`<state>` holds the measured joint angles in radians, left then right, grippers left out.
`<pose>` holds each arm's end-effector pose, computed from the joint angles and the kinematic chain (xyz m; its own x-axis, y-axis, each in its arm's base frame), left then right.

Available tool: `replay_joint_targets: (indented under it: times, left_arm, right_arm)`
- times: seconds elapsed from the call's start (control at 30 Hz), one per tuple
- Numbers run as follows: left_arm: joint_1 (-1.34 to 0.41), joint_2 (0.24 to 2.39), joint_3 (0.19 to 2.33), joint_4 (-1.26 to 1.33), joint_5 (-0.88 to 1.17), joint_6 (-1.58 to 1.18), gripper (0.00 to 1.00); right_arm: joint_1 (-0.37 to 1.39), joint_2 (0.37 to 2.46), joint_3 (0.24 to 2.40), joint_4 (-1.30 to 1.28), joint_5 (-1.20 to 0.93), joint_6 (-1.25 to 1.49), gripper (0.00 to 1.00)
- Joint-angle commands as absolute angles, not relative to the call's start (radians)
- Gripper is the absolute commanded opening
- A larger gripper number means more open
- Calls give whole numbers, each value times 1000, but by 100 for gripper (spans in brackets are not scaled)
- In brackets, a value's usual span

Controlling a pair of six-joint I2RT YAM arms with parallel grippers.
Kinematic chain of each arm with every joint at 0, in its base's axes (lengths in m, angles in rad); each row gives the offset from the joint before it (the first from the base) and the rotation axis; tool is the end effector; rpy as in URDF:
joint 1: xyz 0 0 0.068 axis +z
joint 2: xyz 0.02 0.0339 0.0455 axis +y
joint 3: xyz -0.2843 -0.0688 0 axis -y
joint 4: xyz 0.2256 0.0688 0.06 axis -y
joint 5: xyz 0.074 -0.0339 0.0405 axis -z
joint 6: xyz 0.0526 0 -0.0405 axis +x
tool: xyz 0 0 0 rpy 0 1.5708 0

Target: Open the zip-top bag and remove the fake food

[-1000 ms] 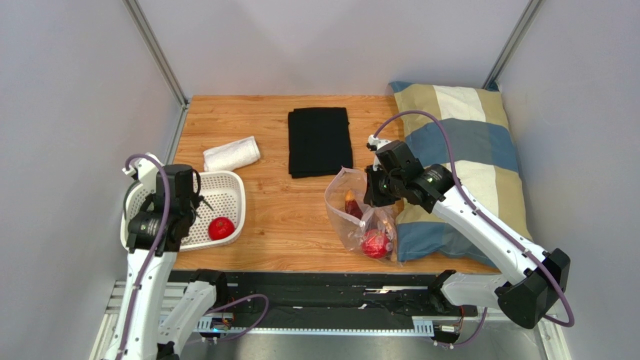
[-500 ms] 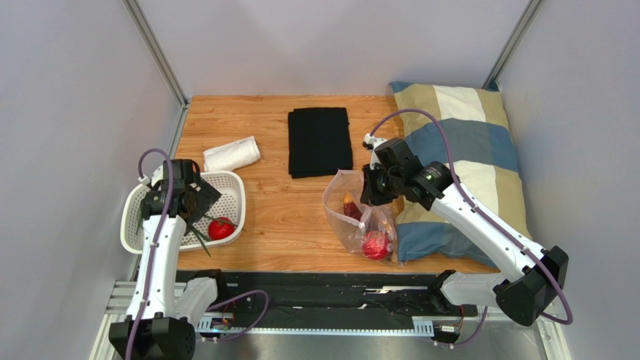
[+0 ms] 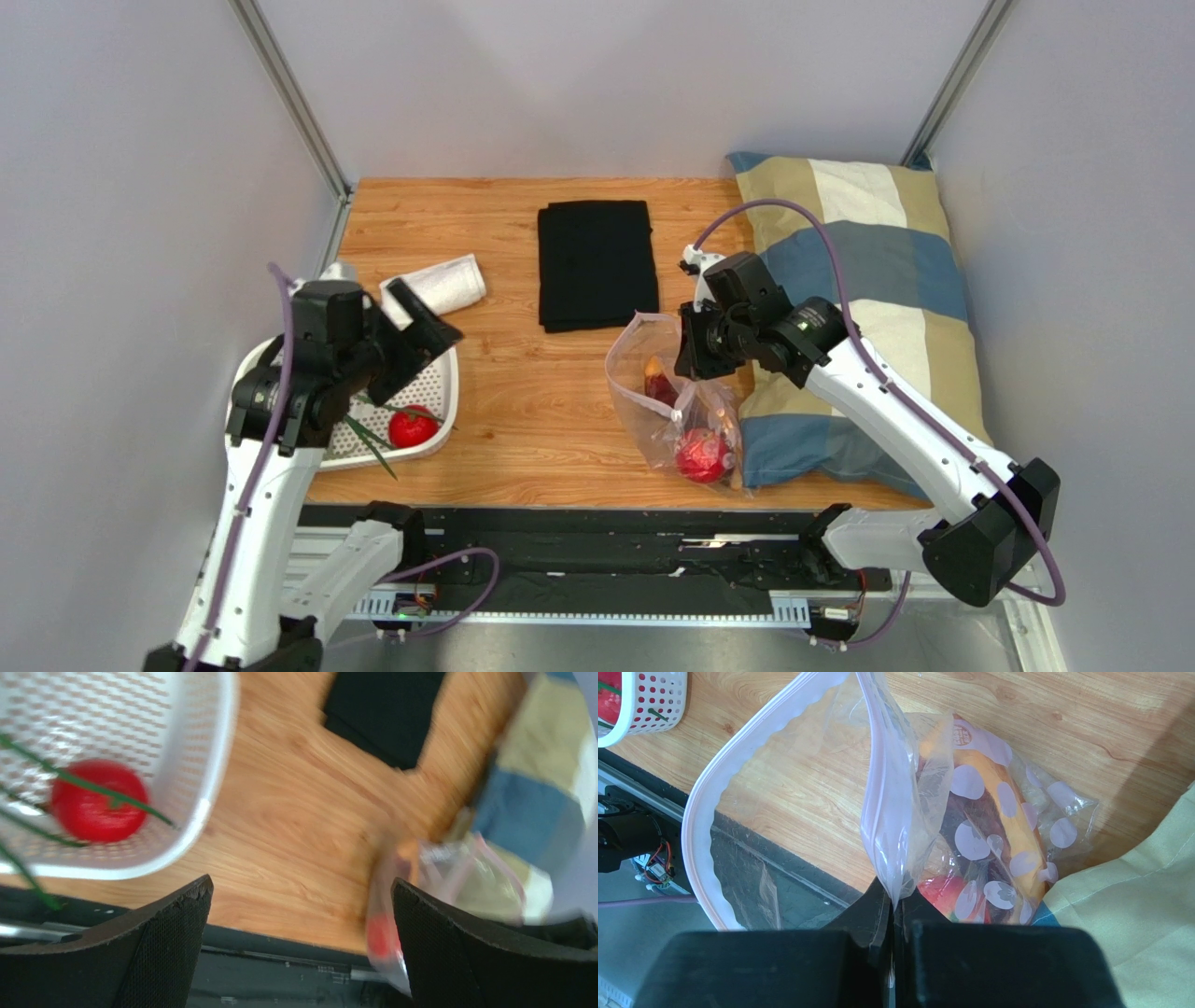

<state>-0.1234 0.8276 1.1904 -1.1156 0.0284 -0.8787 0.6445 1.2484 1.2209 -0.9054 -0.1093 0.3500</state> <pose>0.1086 -0.0150 0.3725 -0.5435 -0.7081 -0.4508 -0.4307 0.6962 -0.5743 0.1822 0.1441 0.3355 -0.8259 -0.1943 -0.5294 -0.3896 0.8753 0.2865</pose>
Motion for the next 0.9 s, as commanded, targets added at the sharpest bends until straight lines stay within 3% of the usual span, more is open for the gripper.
replay_joint_targets:
  times: [0.0,0.13,0.27,0.4,0.47,0.53,0.7,0.77,0.87]
  left_arm:
    - [-392,955,1313,-974,63,-908,99]
    - [-695,1106,1426,-901,38,-859,91]
    - [-834,1262,1489,-767,128,-785,82]
    - [-873,1339,1457,-570,261,-796,71]
    - [-873,1373,1453,-519,323,-810,59]
    - [-873,1394,1454,-457,353,-822,37]
    - [-871,1463,1499,-511,333,-822,32]
    - [-864,1467,1505,-572,277,-822,15]
    - [-835,1433,1430,-531,305,-848,15]
  right_arm:
    - [638,1256,1272,-887,-126,333,0]
    - [637,1256,1272,-877,-133,350,0]
    - [637,1255,1278,-868,-127,364,0]
    - [637,1255,1293,-865,-144,379,0]
    - [637,1255,1295,-864,-156,396,0]
    - [638,1253,1296,-856,-178,410,0]
    - [655,1267,1333,-845,-201,416,0]
    - [660,1281,1351,-845,-206,423,0]
    - [672,1296,1388,-836,-218,443,0]
